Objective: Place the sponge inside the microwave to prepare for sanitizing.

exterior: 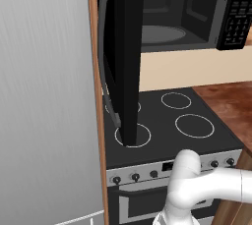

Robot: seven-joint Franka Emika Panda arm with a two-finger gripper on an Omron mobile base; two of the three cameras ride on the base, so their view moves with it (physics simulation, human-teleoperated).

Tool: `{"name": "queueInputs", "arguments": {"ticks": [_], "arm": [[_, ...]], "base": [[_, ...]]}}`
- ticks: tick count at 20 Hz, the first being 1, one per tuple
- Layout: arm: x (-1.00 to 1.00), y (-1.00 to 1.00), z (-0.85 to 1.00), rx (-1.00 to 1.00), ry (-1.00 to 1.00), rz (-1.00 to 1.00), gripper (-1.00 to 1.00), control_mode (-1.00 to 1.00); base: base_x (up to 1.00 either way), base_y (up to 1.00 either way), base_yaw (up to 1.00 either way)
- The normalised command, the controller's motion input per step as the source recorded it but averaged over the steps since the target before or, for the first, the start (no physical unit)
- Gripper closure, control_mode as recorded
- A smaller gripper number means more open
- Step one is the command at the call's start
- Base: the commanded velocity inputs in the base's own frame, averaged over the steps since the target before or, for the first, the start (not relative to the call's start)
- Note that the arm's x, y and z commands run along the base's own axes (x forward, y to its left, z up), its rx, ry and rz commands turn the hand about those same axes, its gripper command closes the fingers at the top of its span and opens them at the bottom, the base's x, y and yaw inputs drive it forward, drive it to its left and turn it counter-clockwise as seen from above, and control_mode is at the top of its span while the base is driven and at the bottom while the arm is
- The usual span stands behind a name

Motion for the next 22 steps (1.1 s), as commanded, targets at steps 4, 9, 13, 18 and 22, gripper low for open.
{"name": "queueInputs", "arguments": {"ticks": [4, 9, 13, 18, 22], "arm": [[0.00, 0.22, 0.00, 0.00, 0.00, -0.03, -1.00, -1.00], [0.00, 0.19, 0.00, 0.00, 0.00, -0.01, -1.00, -1.00], [-0.01, 0.10, -0.09, 0.00, 0.00, 0.00, -1.00, -1.00], [-0.02, 0.04, -0.25, 0.00, 0.00, -0.01, -1.00, -1.00], [0.06, 0.01, -0.24, 0.04, 0.00, 0.00, -1.00, -1.00]], "base": [[0.00, 0.00, 0.00], [0.00, 0.00, 0.00], [0.00, 0.00, 0.00], [0.00, 0.00, 0.00], [0.00, 0.00, 0.00]]}}
